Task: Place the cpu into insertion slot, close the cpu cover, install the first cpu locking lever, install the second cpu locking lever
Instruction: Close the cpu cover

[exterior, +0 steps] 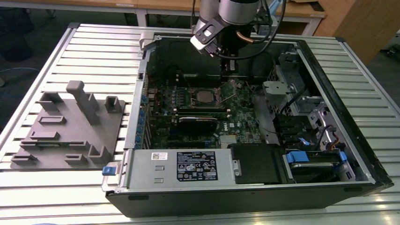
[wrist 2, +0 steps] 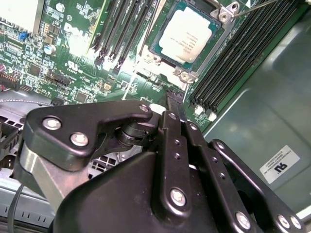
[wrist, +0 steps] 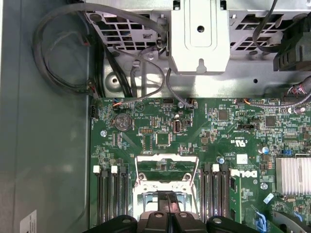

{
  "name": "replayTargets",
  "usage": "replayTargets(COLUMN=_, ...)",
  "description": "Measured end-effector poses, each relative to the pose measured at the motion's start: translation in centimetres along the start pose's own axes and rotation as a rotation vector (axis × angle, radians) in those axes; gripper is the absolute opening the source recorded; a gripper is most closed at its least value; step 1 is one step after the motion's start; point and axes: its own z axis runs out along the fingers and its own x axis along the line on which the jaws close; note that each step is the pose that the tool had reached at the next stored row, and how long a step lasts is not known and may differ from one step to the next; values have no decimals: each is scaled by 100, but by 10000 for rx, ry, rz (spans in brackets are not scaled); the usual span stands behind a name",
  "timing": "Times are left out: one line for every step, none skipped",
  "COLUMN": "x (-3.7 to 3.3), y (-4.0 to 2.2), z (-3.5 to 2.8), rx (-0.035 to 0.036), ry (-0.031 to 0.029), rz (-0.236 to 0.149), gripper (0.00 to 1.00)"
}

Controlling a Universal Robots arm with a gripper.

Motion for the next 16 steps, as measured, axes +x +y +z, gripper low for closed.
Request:
replayTargets(x=0, y=5, z=0, rx=0, ry=0, rz=0, gripper=11)
replayTargets(x=0, y=10, z=1, rx=0, ry=0, rz=0, gripper=11)
replayTargets(x=0, y=13, z=1, rx=0, ry=0, rz=0, gripper=11)
replayTargets(x=0, y=13, z=1, rx=0, ry=0, rz=0, gripper=11)
replayTargets(x=0, y=13, z=1, rx=0, ry=0, rz=2, gripper=11)
replayTargets(x=0, y=13, z=0, rx=0, ry=-1, rz=1, gripper=11)
replayTargets(x=0, y=14, z=0, rx=0, ry=-1, rz=0, gripper=11)
replayTargets(x=0, y=14, z=1, rx=0, ry=0, rz=0, gripper=11)
replayTargets(x=0, y=14, z=1, rx=0, ry=0, rz=1, gripper=11)
replayTargets(x=0, y=16, z=1, rx=0, ry=0, rz=-1, gripper=11)
replayTargets(x=0, y=18, z=1, rx=0, ry=0, rz=-2, gripper=11)
replayTargets(x=0, y=22, z=1, rx=0, ry=0, rz=-1, gripper=11)
replayTargets(x=1, y=26, z=2, rx=0, ry=1, rz=0, gripper=11)
replayTargets(x=1, y=33, z=2, rx=0, ry=1, rz=0, gripper=11)
replayTargets(x=1, y=40, z=2, rx=0, ry=0, rz=0, gripper=11)
replayTargets(x=1, y=48, z=3, rx=0, ry=0, rz=0, gripper=11)
